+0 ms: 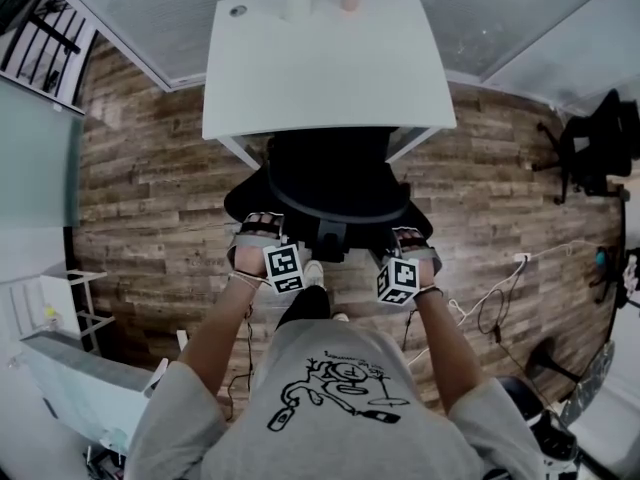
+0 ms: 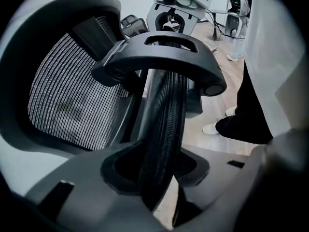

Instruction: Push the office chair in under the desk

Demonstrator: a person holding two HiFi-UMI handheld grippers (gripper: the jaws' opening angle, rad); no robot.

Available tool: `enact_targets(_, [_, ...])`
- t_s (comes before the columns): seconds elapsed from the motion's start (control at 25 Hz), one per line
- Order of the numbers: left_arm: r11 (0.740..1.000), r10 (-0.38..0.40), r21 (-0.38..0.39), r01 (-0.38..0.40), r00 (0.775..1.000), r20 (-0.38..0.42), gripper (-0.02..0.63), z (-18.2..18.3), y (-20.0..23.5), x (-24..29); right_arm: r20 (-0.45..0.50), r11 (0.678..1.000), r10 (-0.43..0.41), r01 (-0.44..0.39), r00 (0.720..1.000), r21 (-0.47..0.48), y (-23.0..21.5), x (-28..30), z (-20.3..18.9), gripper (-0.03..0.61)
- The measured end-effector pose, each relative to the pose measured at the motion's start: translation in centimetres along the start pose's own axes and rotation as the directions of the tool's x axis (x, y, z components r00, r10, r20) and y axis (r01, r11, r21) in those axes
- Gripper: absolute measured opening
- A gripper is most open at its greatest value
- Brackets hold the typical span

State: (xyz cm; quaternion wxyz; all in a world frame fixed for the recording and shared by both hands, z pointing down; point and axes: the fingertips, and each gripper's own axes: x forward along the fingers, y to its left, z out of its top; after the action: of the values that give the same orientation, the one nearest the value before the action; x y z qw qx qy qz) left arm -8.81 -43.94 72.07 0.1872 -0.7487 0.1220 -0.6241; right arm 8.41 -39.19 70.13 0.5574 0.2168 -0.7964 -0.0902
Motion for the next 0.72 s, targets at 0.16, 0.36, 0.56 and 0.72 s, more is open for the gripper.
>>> enact_targets(0.16, [1.0,-0.002,0.002,0.002,1.0,0.019,0.147,1.1,0.6,0.4,-0.024,1.0,0.001,-0.001,1.0,0.002,-1.0,0.1,-1.0,0.166])
enact_targets(0.36, [1.0,0.013,-0.003,-0.013,0.999,0.039,0.142,3.9,0.9,0.9,-0.09,1.0,-0.015,0.016,0.996,0.0,-2.4,0.0,-3.9,0.166])
enact_targets(0.56, [1.0,-0.009,-0.03,0.011,0.997,0.072,0.141,6.6,1.1,1.4,-0.157,0.999,-0.035,0.034,0.987,-0.008,-4.1,-0.4,-6.6,0.167])
enact_targets(0.72, [0.999,-0.009,-0.043,0.012,0.997,0.08,0.143,7.7,1.5,1.6,-0.181,0.999,-0.05,0.05,0.982,-0.006,-4.9,-0.5,-7.6,0.17])
